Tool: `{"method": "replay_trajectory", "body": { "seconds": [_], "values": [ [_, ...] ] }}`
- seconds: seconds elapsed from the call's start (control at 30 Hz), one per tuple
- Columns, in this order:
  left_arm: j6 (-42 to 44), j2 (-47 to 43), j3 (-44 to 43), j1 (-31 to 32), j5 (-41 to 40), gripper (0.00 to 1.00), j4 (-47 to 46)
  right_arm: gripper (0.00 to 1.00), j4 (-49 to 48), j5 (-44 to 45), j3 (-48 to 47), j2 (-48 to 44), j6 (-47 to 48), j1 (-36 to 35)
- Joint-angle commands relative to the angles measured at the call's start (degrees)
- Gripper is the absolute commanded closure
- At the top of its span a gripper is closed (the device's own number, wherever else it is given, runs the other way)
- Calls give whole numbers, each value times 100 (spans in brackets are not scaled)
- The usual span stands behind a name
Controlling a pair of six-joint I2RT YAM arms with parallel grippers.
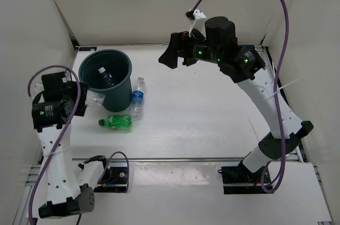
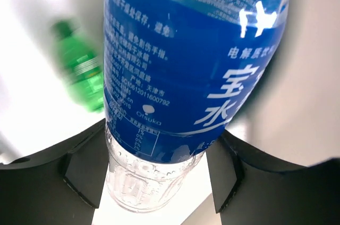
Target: Put the plastic bottles in the bin
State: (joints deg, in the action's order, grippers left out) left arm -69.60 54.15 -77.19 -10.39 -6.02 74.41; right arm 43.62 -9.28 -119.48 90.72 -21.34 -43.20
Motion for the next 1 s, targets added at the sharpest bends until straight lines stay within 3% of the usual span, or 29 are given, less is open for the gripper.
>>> {"method": "replay_trajectory", "body": {
  "seconds": [0.0, 0.2, 0.33, 0.43, 0.47, 0.53, 0.6, 0.67, 0.77, 0.97],
  "values": [
    [551, 103, -822, -33, -329, 35, 84, 0, -116, -92, 4, -186, 130, 49],
    [1536, 964, -1070, 413, -724, 38, -2015, 0, -116, -267, 56, -186, -88, 364],
    [1871, 2044, -1623, 1021, -1733, 33, -1888, 0, -116, -513, 109, -186, -160, 488],
    [1994, 2336, -1624, 1389, -2095, 27, -1887, 0, -116, -662, 214, -186, -160, 593],
    [1995, 2476, -1772, 1521, -2479, 23, -1817, 0, -169, -663, 215, -186, -212, 646],
    [1995, 2600, -2071, 1837, -2911, 0, -1563, 0, -169, -724, 450, -186, -299, 708],
    [1995, 2706, -2659, 1962, -3404, 0, -1099, 0, -169, -725, 688, -186, -553, 900],
    [2161, 2593, -3150, 2093, -3703, 0, -912, 0, -431, -934, 1284, -186, -878, 1154],
    [2442, 2180, -3154, 2147, -3757, 0, -972, 0, -748, -1944, 1891, 112, -1556, 1515],
    [1574, 414, -1398, 2147, -3345, 0, -623, 0, -1100, -2947, 1622, 1543, -1864, 1517]
  ]
}}
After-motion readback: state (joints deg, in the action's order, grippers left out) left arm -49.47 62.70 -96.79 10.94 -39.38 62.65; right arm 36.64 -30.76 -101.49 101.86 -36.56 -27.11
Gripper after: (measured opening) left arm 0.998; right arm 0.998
